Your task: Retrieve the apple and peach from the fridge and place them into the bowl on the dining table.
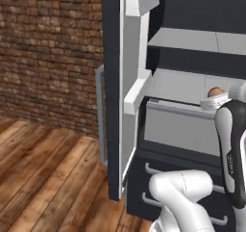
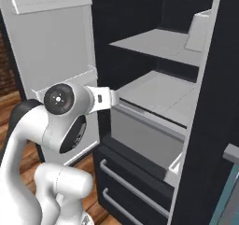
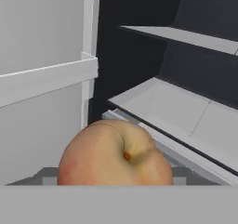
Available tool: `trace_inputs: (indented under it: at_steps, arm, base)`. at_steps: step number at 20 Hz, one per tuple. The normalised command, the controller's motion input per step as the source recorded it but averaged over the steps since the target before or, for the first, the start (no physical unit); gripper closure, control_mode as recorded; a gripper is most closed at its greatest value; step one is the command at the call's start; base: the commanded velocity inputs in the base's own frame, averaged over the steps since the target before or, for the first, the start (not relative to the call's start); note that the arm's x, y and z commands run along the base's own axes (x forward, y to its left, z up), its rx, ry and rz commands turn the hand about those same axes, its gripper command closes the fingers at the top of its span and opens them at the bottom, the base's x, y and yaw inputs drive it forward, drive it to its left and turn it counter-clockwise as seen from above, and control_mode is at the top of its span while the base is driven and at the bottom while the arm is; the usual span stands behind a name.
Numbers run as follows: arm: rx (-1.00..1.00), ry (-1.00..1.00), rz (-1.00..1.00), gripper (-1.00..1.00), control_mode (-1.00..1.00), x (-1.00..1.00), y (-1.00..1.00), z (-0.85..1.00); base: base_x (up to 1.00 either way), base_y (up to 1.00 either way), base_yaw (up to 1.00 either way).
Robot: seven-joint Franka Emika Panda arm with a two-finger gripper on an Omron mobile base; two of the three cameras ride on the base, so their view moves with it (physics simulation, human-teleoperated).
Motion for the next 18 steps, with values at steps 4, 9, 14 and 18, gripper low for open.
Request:
trace_inputs:
  at_steps: [4, 9, 14, 18]
  arm:
    - [0.0, 0.0, 0.0, 1.0, 1.0, 0.0, 0.0, 0.0]
    - [0.0, 0.0, 0.0, 1.0, 1.0, 0.0, 0.0, 0.0]
    - [0.0, 0.0, 0.0, 1.0, 1.0, 0.0, 0.0, 0.0]
    - [0.0, 0.0, 0.0, 1.0, 1.0, 0.0, 0.0, 0.0]
  base:
    - [-0.67, -0.08, 0.31]
    - [-0.46, 0.07, 0.35]
    - [-0.63, 0.05, 0.42]
    - [-0.62, 0.04, 0.46]
